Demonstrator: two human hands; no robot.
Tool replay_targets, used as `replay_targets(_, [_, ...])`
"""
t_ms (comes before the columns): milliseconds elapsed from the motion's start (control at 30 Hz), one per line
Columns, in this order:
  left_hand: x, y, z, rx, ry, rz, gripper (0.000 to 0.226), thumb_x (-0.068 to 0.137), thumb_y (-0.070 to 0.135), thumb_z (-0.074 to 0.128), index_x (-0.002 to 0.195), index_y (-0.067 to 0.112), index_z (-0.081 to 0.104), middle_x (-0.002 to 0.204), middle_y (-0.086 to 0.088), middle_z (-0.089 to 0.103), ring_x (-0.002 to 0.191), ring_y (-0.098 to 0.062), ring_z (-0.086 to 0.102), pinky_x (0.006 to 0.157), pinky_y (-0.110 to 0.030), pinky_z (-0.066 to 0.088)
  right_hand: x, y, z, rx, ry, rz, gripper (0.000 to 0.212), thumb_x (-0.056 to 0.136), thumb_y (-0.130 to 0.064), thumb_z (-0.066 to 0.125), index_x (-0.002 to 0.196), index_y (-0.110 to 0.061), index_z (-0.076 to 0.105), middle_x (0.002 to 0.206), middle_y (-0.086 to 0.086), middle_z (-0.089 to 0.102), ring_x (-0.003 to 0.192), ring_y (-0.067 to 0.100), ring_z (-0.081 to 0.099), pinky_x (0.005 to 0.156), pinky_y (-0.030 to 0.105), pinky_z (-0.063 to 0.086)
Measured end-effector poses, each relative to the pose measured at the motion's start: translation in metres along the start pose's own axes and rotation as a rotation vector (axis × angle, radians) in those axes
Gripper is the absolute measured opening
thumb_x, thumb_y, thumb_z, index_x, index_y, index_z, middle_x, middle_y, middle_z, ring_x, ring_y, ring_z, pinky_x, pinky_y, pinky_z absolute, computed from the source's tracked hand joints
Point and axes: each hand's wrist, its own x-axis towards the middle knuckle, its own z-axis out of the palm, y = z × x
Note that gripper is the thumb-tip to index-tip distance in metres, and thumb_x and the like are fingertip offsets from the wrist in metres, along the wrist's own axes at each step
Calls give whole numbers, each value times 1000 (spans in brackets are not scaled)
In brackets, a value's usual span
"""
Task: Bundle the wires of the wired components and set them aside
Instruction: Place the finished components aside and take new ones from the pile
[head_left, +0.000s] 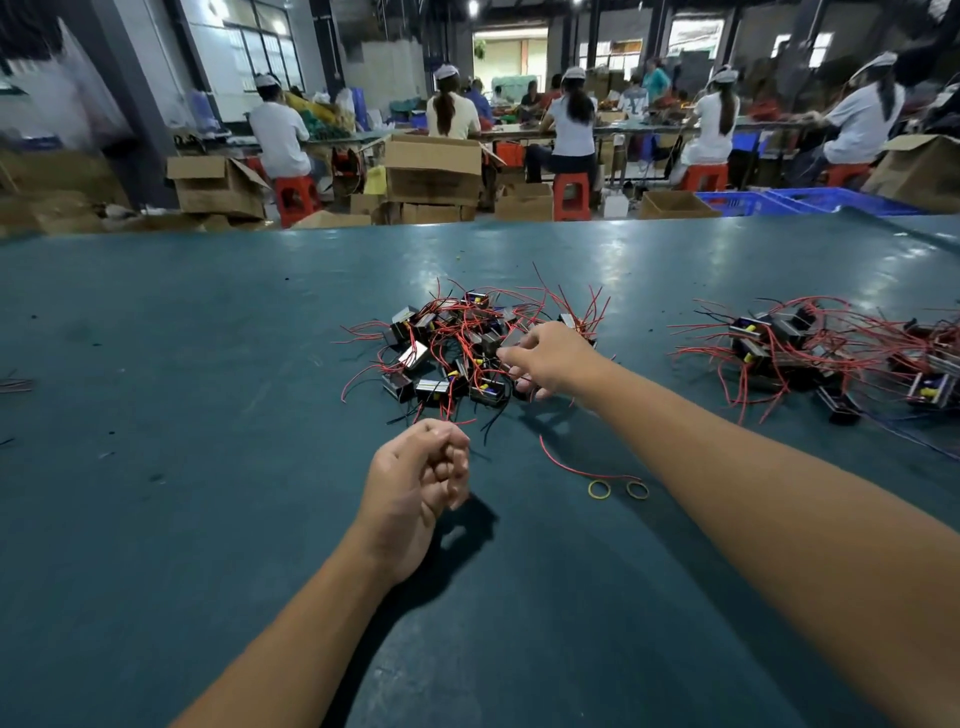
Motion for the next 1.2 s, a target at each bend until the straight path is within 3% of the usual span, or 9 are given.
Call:
replay_targets(100, [-2,-1,0,9,-19,-2,12,81,21,58,76,12,63,65,-3,50,51,-11,42,44,-21,35,1,5,1,-45,17,85,22,97,-10,52,93,2,70,83,12,70,69,27,62,49,27,47])
replay_targets(233, [-2,3,-4,-150,-9,-20,14,84,24,59,78,12,62,65,-3,50,48,-10,42,43,-20,36,1,13,-3,-571,-48,-33,48,90,3,46,132,-16,57,131,9,61,115,30,58,92,38,52])
replay_targets(333, [-2,6,-4,-271,-23,-74,21,87,29,54,80,11,61,65,-2,50,49,-10,42,43,-20,38,1,17,-3,-751,-144,-134,64,91,2,44,145,-31,41,131,6,60,107,29,58,81,34,50])
replay_targets(433, [-1,8,-2,-295,-25,-90,21,87,29,53,79,11,61,66,-2,49,50,-9,40,44,-19,36,4,21,-5,-846,-199,-169,59,95,-9,49,148,-28,34,123,11,60,103,30,58,86,39,50])
replay_targets(667, [1,7,-3,-271,-40,-67,20,88,28,52,77,13,60,66,-1,48,50,-10,40,44,-19,36,-4,22,-12,-601,47,-161,33,91,-3,45,121,-13,54,116,15,64,93,28,53,75,32,44])
replay_targets(800, [-4,-5,2,72,28,98,11,79,18,62,69,13,62,59,-4,50,45,-12,40,41,-20,33,-24,16,-27,-434,252,-166,35,89,0,43,118,-12,59,113,17,66,101,34,57,78,32,42])
replay_targets(933, [-8,-14,4,298,9,254,20,82,27,65,70,11,62,53,-5,51,40,-16,38,41,-21,33,-60,6,-41,-306,353,-196,28,85,0,45,101,-12,66,98,12,70,85,29,60,68,29,42])
replay_targets(1067, [-7,-16,4,454,21,301,21,85,33,62,72,16,61,55,1,54,47,-12,44,48,-24,38,-111,6,-31,-69,331,-246,28,86,0,48,85,-22,66,81,2,73,77,17,72,73,27,55])
replay_targets(1200, [-12,-20,11,755,-165,321,30,81,52,62,90,23,63,71,0,67,64,-18,60,60,-32,48,-159,23,-4,121,174,-248,33,88,7,46,81,-19,67,76,-3,73,72,2,72,67,12,52])
